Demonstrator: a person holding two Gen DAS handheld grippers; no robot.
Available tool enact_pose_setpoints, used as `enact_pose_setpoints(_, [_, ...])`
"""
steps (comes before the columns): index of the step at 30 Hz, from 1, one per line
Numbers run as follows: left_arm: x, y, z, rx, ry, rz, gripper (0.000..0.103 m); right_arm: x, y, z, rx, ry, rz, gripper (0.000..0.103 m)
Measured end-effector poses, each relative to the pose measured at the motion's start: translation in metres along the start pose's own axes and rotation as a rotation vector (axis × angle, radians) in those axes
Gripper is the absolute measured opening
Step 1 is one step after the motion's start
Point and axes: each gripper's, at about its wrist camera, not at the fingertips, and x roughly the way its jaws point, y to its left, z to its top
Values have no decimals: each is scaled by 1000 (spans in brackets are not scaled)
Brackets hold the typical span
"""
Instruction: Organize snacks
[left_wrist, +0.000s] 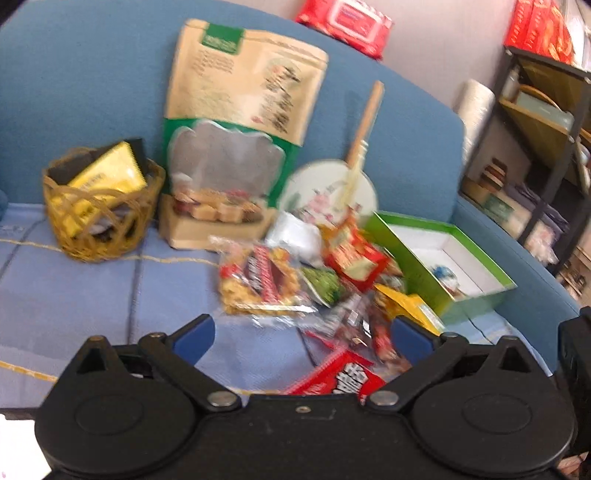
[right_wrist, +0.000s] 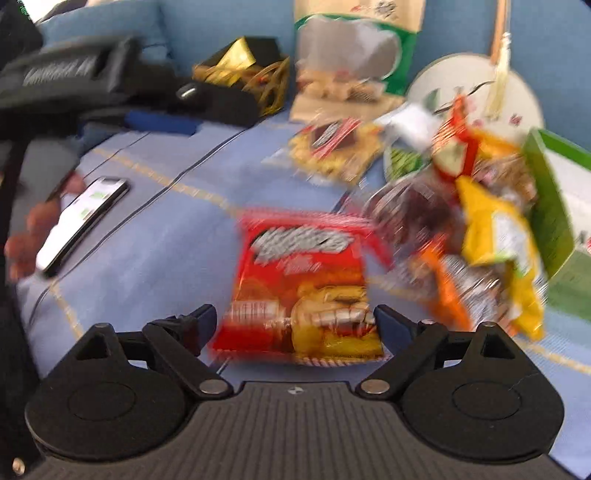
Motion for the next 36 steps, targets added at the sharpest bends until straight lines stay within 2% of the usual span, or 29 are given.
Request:
enact_pose_setpoints(4, [7, -10, -12, 17, 88, -57, 103, -17, -7, -14, 24, -18, -9, 103])
enact_pose_setpoints(6, [6, -7, -22, -49, 158, -96, 103, -22, -12, -14, 42, -23, -4, 103])
enact_pose_setpoints(9, [3, -2, -38, -188, 219, -173, 103, -22, -13, -15, 14, -21, 15, 103])
enact_pose_setpoints(12, [7, -9, -43, -243, 241, -158, 103, -18, -8, -19, -18, -20, 9, 103])
enact_pose_setpoints(17, [35, -28, -43, -235, 286, -143, 102, -18, -10, -22, -2, -32, -5, 103])
enact_pose_setpoints(18, [42, -32, -44, -219, 282, -127, 97, -16, -10, -22, 2, -33, -12, 103])
enact_pose_setpoints(19, [44, -36, -44, -197, 267, -106, 74, -16, -10, -22, 6, -33, -21, 103])
enact_pose_setpoints(20, [47, -40, -43, -181, 263, -89, 17, -18, -9, -22, 4, -43, -24, 103])
enact_pose_setpoints(24, [45, -44, -37, -230, 250, -117, 16, -31, -13, -20, 1, -77, -72, 103])
enact_pose_setpoints(26, [40, -53, -30, -205, 219, -135, 14, -45, -20, -17, 18, -107, -79, 103])
enact_pose_setpoints(30, [32, -83, 2, -139, 131, -191, 14, -78, -31, -2, -10, -201, -151, 103])
enact_pose_setpoints(36, [54, -131, 53, -63, 45, -289, 14, -116, -76, 21, -15, -321, -261, 103])
